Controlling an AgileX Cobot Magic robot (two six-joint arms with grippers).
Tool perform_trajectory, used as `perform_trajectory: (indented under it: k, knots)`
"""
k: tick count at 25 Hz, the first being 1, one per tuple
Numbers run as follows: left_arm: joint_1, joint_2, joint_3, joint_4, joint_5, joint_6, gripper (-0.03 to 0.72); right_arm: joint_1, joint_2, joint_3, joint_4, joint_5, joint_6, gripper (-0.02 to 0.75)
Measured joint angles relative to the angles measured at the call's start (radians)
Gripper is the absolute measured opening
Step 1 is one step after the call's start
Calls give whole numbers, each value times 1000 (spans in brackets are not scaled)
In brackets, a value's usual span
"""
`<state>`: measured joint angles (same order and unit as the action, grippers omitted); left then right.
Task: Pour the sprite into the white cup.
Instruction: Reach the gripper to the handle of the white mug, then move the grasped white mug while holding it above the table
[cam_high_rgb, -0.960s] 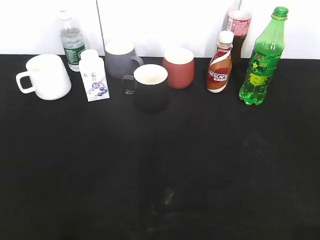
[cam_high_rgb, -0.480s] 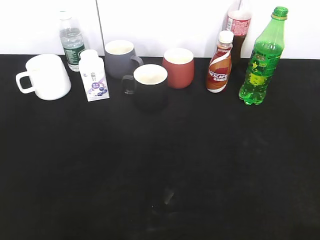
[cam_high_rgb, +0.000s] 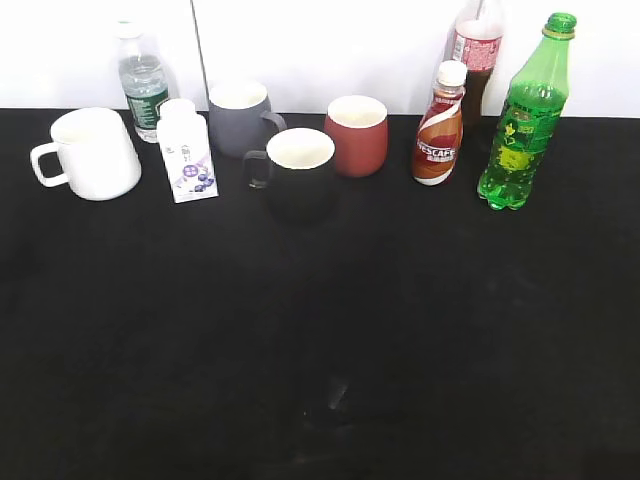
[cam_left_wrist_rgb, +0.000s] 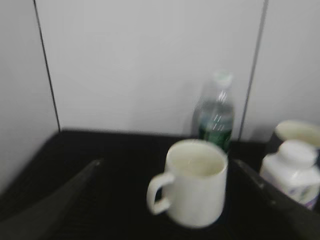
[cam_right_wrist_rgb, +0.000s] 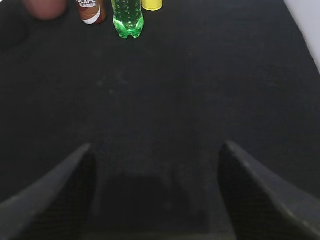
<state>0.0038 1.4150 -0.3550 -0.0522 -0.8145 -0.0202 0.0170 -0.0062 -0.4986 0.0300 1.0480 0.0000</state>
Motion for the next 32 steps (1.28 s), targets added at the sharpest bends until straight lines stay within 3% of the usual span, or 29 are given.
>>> perform_trajectory:
  k: [3,6,10,18,24,28,32]
  knots:
    - [20,351,-95,-20,-162,0,564,0,0,0,0,0,0,565]
    - [38,559,-239,-21,-192,0,564,0,0,0,0,0,0,565]
    - [40,709,-424,-21,-164,0,564,0,0,0,0,0,0,565]
    - [91,847,-649,9,-67,0,551,0,0,0,0,0,0,565]
    - [101,934,-810,159,-36,-1,359,0,0,0,0,0,0,565]
    - [103,945,-839,244,-34,-21,64,0,0,0,0,0,0,565]
    - [104,937,-826,270,-43,-30,64,0,0,0,0,0,0,565]
